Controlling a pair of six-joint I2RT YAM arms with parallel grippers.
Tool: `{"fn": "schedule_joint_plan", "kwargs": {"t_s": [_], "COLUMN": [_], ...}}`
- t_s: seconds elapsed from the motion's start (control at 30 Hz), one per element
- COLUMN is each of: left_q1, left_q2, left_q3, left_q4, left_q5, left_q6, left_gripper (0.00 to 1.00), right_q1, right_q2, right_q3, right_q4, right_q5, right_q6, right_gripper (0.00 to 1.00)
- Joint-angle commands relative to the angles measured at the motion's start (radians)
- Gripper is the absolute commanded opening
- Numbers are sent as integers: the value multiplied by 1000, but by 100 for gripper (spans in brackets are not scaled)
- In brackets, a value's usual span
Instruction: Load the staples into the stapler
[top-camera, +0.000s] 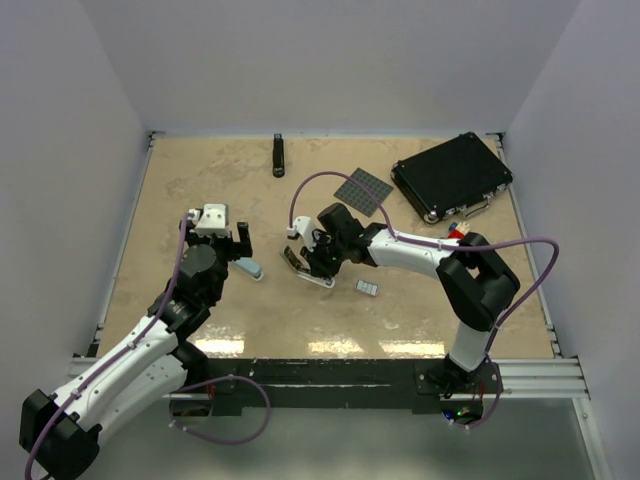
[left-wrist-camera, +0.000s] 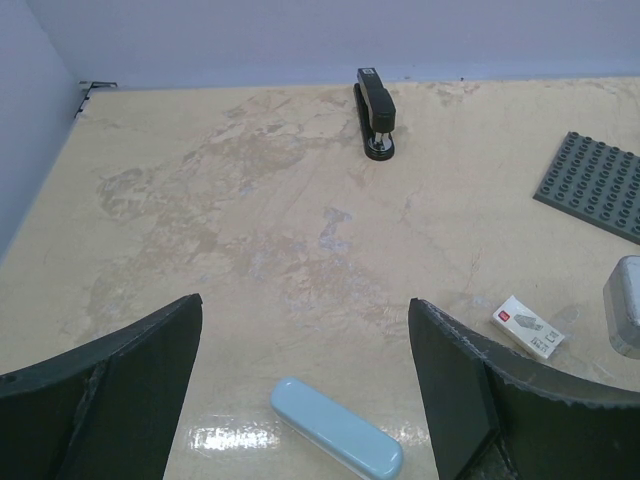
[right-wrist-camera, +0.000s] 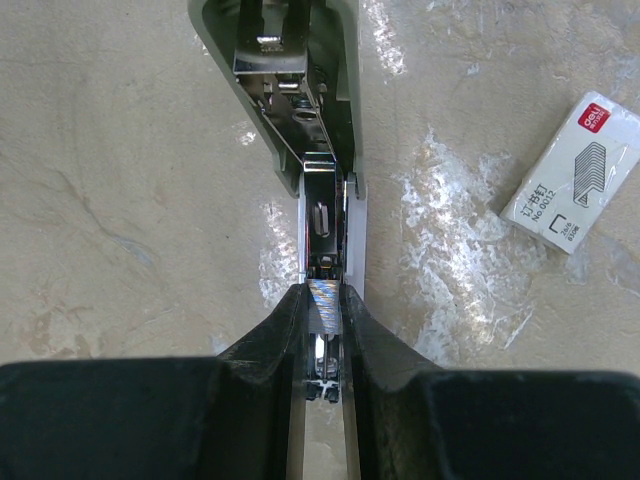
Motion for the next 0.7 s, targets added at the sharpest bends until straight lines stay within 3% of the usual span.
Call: {"fn": "schedule_joint_plan", "kwargs": {"t_s": [0.0,0.67], "left_q1": [9,7], "left_q2": [-11,-13], "left_q3": [6,4], "left_q4": [47,45], "left_q5": [4,7], "left_q6": [-5,-10], "left_gripper": [88,88], "right_q1": [1,1], "right_q2": [-9,-69], "right_q3": [0,38], "right_q4": [-1,13], "right_q5": [28,112], "right_q6": [57,246], "right_gripper": [12,9]}}
